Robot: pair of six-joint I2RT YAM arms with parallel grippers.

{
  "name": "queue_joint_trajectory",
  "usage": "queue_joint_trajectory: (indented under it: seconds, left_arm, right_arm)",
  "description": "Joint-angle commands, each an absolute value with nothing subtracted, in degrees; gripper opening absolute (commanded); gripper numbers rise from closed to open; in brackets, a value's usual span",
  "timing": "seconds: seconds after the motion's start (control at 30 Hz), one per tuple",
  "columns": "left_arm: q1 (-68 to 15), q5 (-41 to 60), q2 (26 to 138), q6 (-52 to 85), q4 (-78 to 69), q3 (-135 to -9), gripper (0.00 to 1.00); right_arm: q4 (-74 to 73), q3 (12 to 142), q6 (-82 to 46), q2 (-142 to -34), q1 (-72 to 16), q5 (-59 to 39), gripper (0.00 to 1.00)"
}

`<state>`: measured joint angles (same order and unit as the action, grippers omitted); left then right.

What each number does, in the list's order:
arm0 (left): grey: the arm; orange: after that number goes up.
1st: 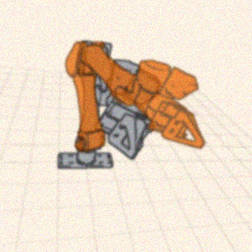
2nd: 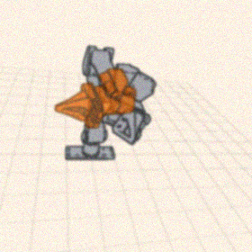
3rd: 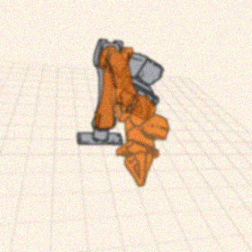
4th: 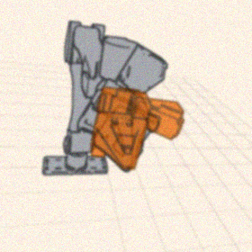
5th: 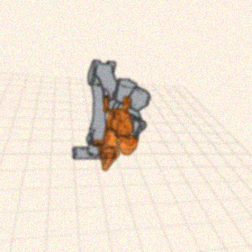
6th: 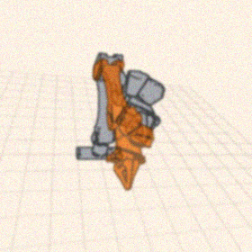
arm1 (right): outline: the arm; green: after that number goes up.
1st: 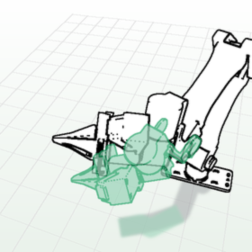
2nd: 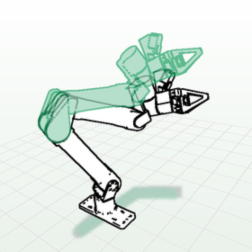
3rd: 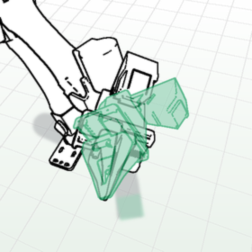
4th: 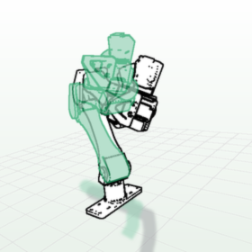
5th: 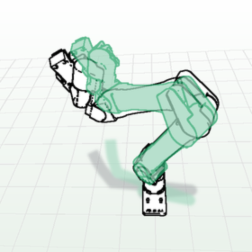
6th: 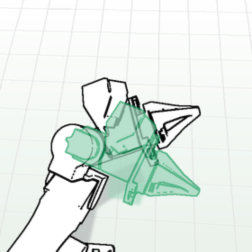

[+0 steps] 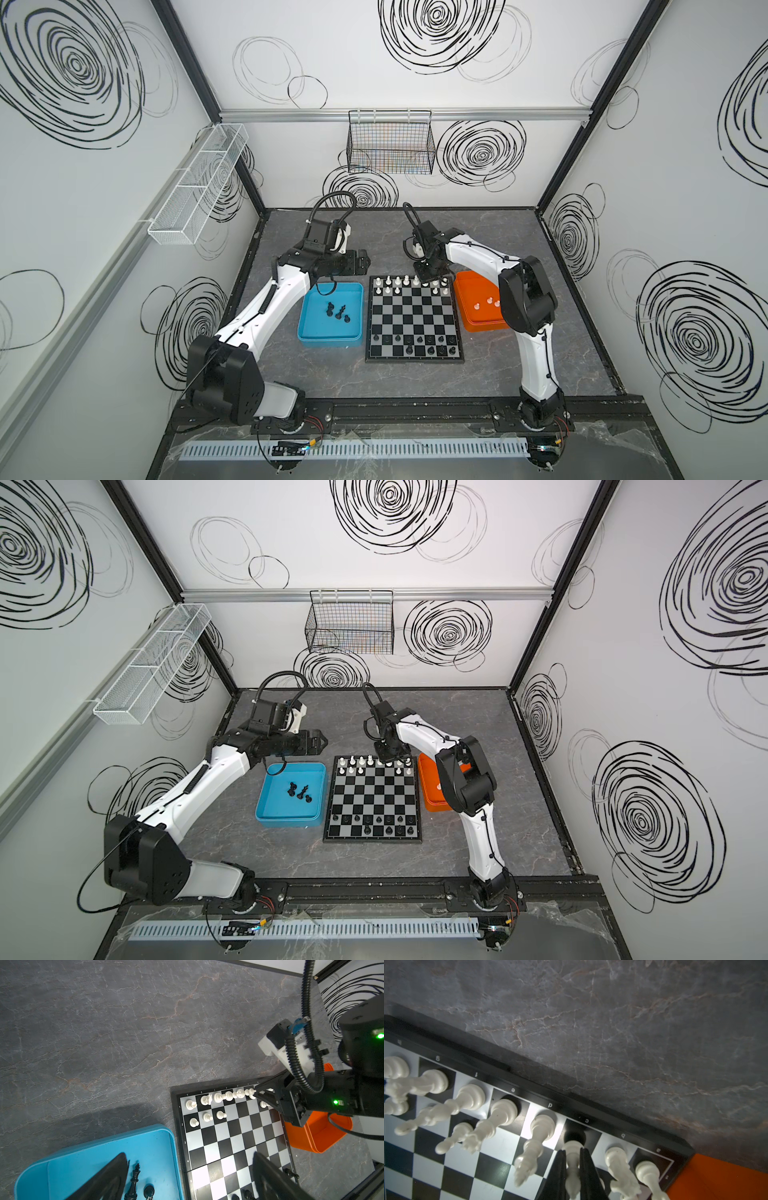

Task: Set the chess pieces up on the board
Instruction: 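Lower the white pawn onto the board and open the right gripper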

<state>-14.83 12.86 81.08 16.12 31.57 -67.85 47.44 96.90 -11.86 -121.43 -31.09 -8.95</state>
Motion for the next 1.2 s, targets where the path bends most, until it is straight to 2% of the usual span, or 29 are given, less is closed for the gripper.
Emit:
queue_joint_trajectory:
  seconds: [0.0, 1.0, 1.17]
  left_arm:
    - [-14.3, 13.6, 81.7, 16.4, 29.8, -67.6, 0.96]
    - [-14.4, 14.2, 83.2, 16.9, 29.1, -68.2, 0.96]
    - [-14.3, 14.3, 83.1, 17.1, 29.1, -68.2, 0.96]
  right_arm:
    - [47.4, 96.5, -12.0, -122.3, -31.3, -8.0, 0.13]
    - [46.9, 96.7, -11.7, -123.0, -30.9, -6.8, 0.15]
    - [47.0, 96.8, -11.8, -122.7, -30.9, -6.7, 0.2]
